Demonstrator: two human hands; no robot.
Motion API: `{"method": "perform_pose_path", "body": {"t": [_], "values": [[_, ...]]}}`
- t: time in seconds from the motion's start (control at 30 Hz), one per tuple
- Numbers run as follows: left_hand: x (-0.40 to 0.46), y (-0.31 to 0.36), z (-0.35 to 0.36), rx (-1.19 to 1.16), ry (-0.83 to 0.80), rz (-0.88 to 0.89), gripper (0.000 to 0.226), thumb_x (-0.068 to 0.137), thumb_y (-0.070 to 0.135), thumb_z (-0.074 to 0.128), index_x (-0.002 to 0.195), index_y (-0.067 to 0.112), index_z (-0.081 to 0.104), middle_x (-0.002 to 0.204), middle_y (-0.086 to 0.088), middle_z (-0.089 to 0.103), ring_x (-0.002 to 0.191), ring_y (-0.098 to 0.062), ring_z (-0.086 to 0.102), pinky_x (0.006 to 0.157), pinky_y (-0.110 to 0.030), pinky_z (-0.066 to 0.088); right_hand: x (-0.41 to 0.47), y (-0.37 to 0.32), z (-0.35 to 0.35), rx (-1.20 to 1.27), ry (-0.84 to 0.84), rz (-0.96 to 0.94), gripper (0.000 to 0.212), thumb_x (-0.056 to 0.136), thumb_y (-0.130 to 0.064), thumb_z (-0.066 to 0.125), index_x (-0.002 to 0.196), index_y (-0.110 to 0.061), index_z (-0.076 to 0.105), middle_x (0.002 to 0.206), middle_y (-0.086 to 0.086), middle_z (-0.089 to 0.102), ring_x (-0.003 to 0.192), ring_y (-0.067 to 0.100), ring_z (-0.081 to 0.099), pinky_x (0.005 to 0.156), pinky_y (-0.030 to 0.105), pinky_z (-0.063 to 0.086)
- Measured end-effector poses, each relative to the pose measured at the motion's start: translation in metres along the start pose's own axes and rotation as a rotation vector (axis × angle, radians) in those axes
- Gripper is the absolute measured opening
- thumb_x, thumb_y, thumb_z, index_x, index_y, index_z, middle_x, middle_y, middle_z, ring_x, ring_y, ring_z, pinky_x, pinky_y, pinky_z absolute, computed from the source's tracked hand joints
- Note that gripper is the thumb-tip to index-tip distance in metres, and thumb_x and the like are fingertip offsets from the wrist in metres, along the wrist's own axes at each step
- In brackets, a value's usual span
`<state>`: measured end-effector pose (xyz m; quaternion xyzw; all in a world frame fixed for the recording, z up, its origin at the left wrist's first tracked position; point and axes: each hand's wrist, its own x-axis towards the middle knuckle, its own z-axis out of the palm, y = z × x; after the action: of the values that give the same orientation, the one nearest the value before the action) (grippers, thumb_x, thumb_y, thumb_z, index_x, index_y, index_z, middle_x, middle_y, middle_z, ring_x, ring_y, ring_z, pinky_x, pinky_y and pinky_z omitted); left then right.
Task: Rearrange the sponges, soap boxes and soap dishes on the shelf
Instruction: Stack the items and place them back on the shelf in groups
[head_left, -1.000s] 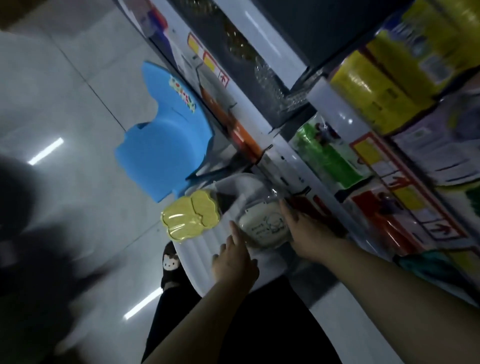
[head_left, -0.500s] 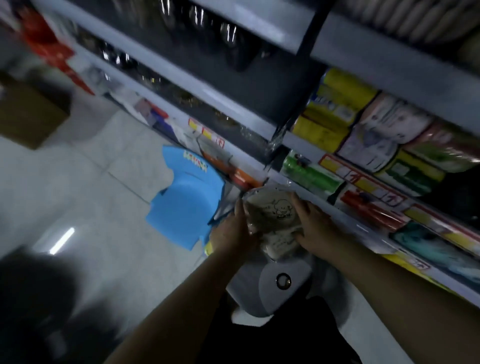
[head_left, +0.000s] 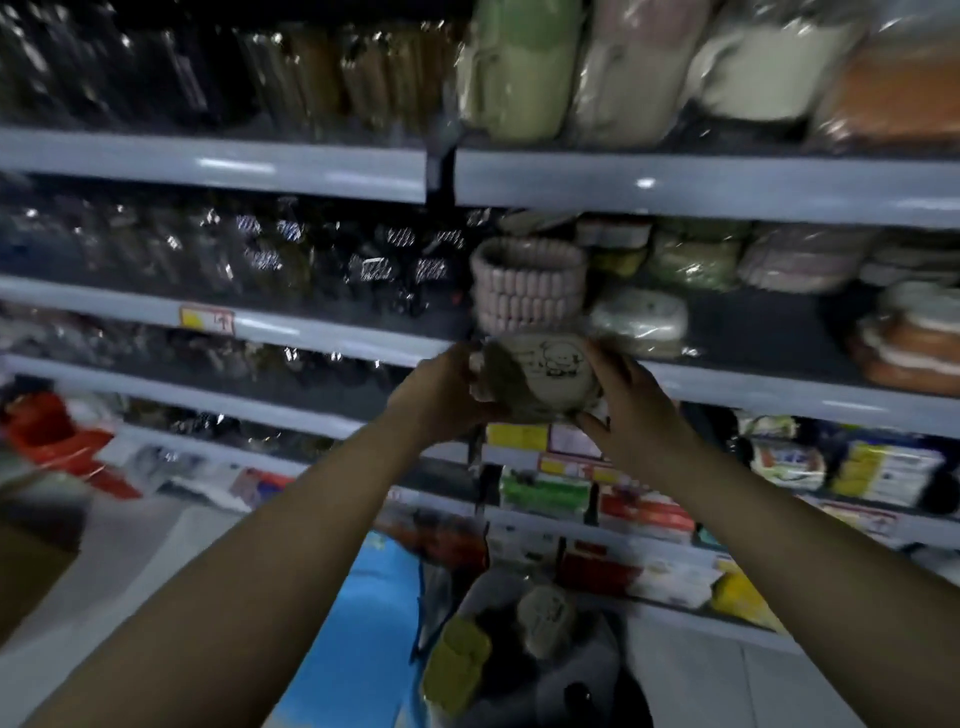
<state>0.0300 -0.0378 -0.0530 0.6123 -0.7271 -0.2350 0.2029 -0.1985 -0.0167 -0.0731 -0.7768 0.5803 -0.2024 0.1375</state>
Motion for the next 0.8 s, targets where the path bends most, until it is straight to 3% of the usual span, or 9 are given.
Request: {"method": "perform_pose_path", "body": {"t": [0.2, 0.27, 0.33, 0.47, 0.7, 0.8], "values": [[0.055, 0.069, -0.009, -0.134, 0.003, 0.217, 0.07, 0.06, 0.013, 0.089, 0.122, 0.008, 0.057, 0.111, -0.005, 0.064, 0.089, -0.02, 0.066, 0.075, -0.023, 0.054, 0.002, 0.024, -0.07, -0.037, 0.196, 0.043, 0.082, 0.085, -0.026, 0.067, 0.149, -0.01, 0.018, 0.138, 0.024, 0.042, 0.124, 0.037, 0.044, 0.102, 0.036, 0.04], [0.074, 0.087, -0.006, -0.065, -0.013, 0.255, 0.078, 0.061, 0.024, 0.088, 0.13, 0.011, 0.053, 0.125, -0.01, 0.06, 0.103, -0.03, 0.062, 0.086, -0.035, 0.055, 0.009, 0.037, -0.084, -0.027, 0.224, 0.058, 0.082, 0.084, -0.023, 0.069, 0.149, -0.011, 0.019, 0.136, 0.023, 0.044, 0.122, 0.035, 0.046, 0.1, 0.035, 0.041], [0.092, 0.101, -0.001, -0.015, -0.001, 0.28, 0.084, 0.065, 0.031, 0.086, 0.138, 0.017, 0.046, 0.131, -0.01, 0.058, 0.113, -0.03, 0.058, 0.094, -0.035, 0.05, 0.018, 0.049, -0.093, 0.013, 0.221, 0.129, 0.082, 0.085, -0.023, 0.068, 0.149, -0.016, 0.017, 0.138, 0.02, 0.043, 0.122, 0.032, 0.048, 0.099, 0.03, 0.04], [0.122, 0.116, 0.011, 0.171, 0.041, 0.352, 0.076, 0.074, 0.042, 0.076, 0.14, 0.026, 0.041, 0.132, -0.006, 0.059, 0.118, -0.031, 0.055, 0.095, -0.037, 0.045, 0.038, 0.074, -0.097, 0.001, 0.19, 0.233, 0.081, 0.086, -0.026, 0.066, 0.15, -0.017, 0.017, 0.135, 0.02, 0.048, 0.116, 0.033, 0.053, 0.087, 0.023, 0.039], [0.161, 0.113, 0.035, 0.448, 0.038, 0.279, 0.072, 0.081, 0.057, 0.061, 0.144, 0.039, 0.031, 0.148, -0.001, 0.041, 0.137, -0.031, 0.03, 0.108, -0.048, 0.022, 0.071, 0.102, -0.091, -0.096, 0.127, 0.256, 0.077, 0.089, -0.024, 0.062, 0.149, -0.016, 0.016, 0.124, 0.023, 0.055, 0.102, 0.036, 0.06, 0.077, 0.027, 0.044], [0.162, 0.11, 0.039, 0.56, 0.028, 0.301, 0.072, 0.081, 0.062, 0.056, 0.144, 0.041, 0.029, 0.151, -0.001, 0.037, 0.14, -0.032, 0.022, 0.107, -0.048, 0.02, 0.075, 0.113, -0.083, -0.176, 0.043, 0.225, 0.074, 0.091, -0.026, 0.058, 0.15, -0.013, 0.014, 0.126, 0.025, 0.054, 0.102, 0.039, 0.061, 0.079, 0.037, 0.052]]}}
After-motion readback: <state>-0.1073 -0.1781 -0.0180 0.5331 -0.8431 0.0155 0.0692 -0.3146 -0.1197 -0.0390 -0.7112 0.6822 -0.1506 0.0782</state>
